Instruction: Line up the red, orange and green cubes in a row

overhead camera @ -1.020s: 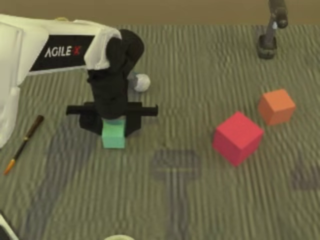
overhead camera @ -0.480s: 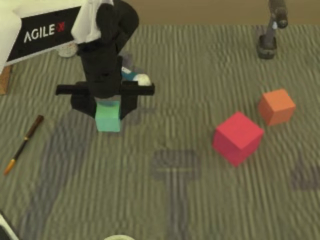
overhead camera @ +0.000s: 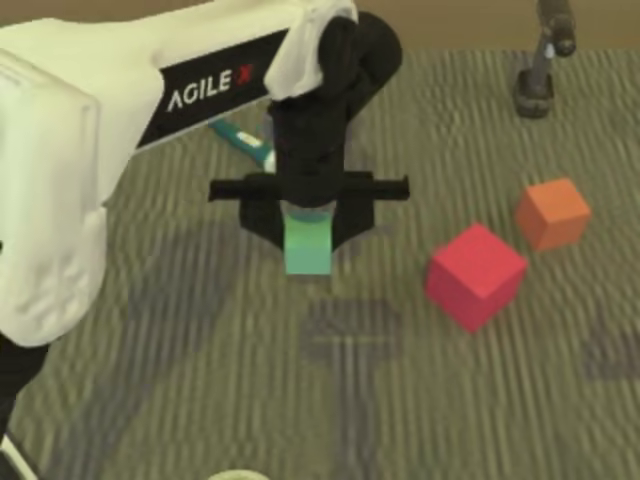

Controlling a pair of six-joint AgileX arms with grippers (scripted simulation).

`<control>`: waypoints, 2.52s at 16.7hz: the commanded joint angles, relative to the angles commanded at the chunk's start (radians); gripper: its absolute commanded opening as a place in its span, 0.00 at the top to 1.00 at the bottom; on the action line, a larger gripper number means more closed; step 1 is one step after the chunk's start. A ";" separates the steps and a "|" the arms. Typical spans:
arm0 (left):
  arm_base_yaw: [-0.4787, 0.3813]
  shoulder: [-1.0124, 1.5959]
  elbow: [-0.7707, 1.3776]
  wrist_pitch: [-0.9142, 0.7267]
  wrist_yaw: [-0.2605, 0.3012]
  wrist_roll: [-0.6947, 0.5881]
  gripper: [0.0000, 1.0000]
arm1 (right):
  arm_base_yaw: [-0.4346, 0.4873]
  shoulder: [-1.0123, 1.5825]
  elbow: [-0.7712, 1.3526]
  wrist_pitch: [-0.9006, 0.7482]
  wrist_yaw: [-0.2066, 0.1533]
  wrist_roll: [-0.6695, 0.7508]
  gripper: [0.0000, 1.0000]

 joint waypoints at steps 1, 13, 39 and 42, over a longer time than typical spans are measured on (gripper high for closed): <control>-0.049 0.029 0.063 -0.029 0.000 -0.053 1.00 | 0.000 0.000 0.000 0.000 0.000 0.000 0.00; -0.282 0.144 0.322 -0.154 0.000 -0.300 1.00 | 0.000 0.000 0.000 0.000 0.000 0.000 0.00; -0.288 0.169 0.088 0.100 0.000 -0.306 0.02 | 0.000 0.000 0.000 0.000 0.000 0.000 0.00; -0.288 0.169 0.088 0.100 0.000 -0.306 0.00 | 0.000 0.000 0.000 0.000 0.000 0.000 0.00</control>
